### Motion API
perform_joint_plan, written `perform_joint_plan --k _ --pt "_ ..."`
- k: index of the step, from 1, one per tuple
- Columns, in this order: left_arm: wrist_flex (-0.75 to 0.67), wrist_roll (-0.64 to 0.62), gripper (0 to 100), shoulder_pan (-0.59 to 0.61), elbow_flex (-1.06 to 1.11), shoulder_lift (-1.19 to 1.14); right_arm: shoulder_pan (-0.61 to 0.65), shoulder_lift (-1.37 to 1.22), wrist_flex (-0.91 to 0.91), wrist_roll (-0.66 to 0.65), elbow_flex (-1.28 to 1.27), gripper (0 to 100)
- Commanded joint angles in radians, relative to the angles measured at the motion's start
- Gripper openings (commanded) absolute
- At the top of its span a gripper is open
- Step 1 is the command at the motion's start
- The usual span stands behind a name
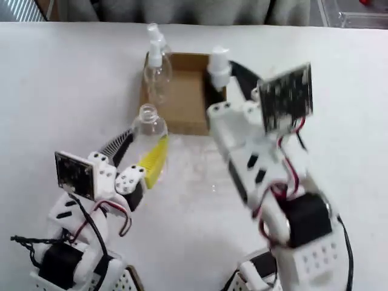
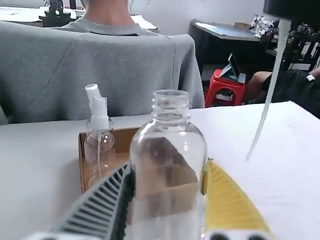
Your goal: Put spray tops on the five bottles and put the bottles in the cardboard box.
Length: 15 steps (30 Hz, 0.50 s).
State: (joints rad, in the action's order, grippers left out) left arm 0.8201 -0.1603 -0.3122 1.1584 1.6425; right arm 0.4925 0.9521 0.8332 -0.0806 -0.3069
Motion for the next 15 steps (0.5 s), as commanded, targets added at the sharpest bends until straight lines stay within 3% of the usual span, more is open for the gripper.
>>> perform_joint_plan --k 1,5,11,15 --pt "-0.029 0.008 2 0.010 -0.011 0.013 0.131 0.044 -0.062 0.011 0.124 1.5" --pt "-0.029 0.008 2 0.010 -0.009 0.015 0.143 -0.015 -0.188 0.008 0.247 1.5" --pt "-0.054 0.009 2 0.007 -0.006 0.015 0.145 -0.194 -0.177 0.011 0.473 1.5" --pt "-0.150 0.012 2 0.008 0.074 0.016 0.174 -0.303 -0.176 0.012 0.566 1.5"
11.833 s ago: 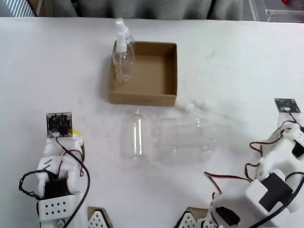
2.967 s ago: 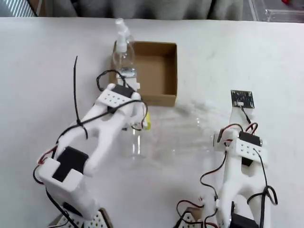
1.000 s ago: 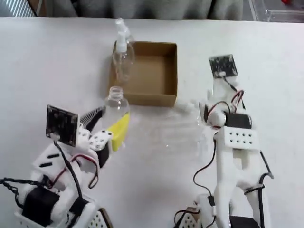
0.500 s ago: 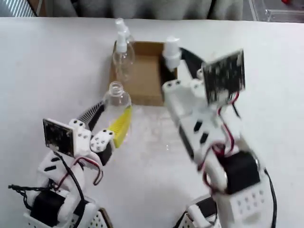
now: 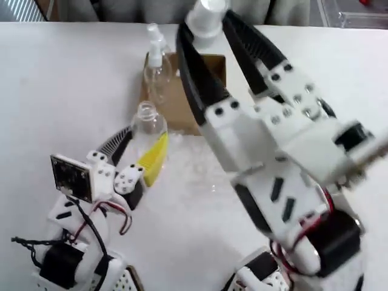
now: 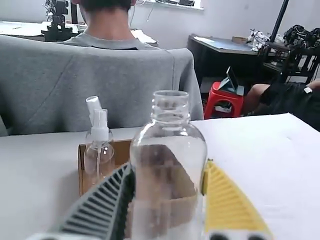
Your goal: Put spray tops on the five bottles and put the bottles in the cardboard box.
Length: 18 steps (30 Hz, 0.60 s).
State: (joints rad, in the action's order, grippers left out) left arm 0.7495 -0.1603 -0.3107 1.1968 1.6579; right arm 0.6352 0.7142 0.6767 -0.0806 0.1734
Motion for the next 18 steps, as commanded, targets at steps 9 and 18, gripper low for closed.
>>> perform_joint_plan --k 9,18 --pt "-0.155 0.014 2 0.008 0.106 0.001 0.116 -0.110 0.053 0.012 0.044 1.5" --pt "-0.163 0.014 2 0.008 0.247 0.194 0.117 -0.035 0.030 0.012 -0.126 1.5"
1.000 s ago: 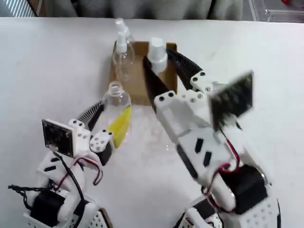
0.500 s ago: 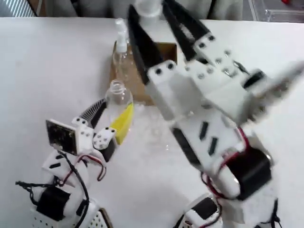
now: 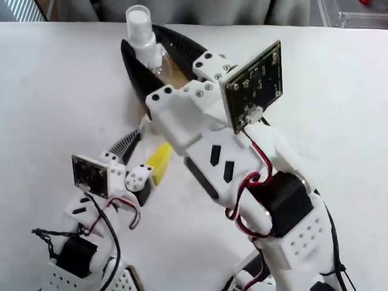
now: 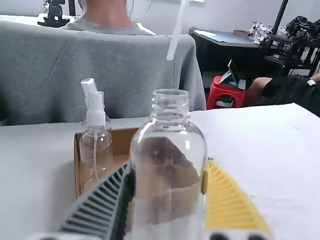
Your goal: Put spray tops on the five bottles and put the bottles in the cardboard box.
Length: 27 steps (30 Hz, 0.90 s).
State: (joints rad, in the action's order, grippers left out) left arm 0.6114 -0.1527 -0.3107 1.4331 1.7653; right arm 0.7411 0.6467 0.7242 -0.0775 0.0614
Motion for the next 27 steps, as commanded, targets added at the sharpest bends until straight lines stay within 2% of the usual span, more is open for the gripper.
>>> perform_joint_plan --k 1,16,27 --pt "-0.025 0.006 2 0.008 0.014 0.085 0.010 0.038 -0.035 0.009 -0.032 1.5" --pt "-0.025 0.006 2 0.008 0.031 0.058 0.007 0.065 -0.059 0.009 -0.143 1.5" --pt "-0.025 0.005 2 0.058 0.031 0.058 0.007 0.065 -0.065 0.009 -0.239 1.5"
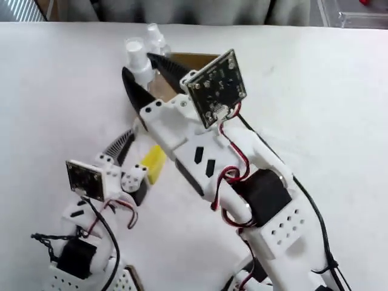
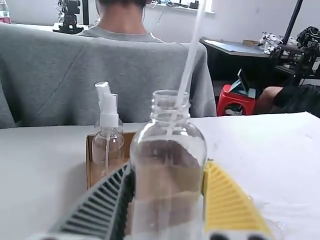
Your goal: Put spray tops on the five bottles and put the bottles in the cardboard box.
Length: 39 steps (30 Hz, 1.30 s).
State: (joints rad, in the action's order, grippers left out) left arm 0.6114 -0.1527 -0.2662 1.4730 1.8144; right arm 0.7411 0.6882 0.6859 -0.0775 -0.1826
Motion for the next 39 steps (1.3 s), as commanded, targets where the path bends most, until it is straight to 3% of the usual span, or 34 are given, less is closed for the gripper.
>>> perform_joint_plan --k 1,24,35,39 --pt "-0.025 0.005 2 0.013 -0.009 0.008 0.007 0.024 -0.027 0.009 0.000 1.5" --pt "-0.025 0.002 2 0.012 -0.009 0.008 0.007 0.024 -0.097 0.009 -0.216 1.5" --pt "-0.025 0.000 2 0.013 -0.008 0.008 0.028 0.024 -0.018 0.009 -0.216 1.9" --pt "-0.025 0.000 2 0.013 -0.008 0.008 0.035 0.025 -0.015 0.009 -0.216 8.7"
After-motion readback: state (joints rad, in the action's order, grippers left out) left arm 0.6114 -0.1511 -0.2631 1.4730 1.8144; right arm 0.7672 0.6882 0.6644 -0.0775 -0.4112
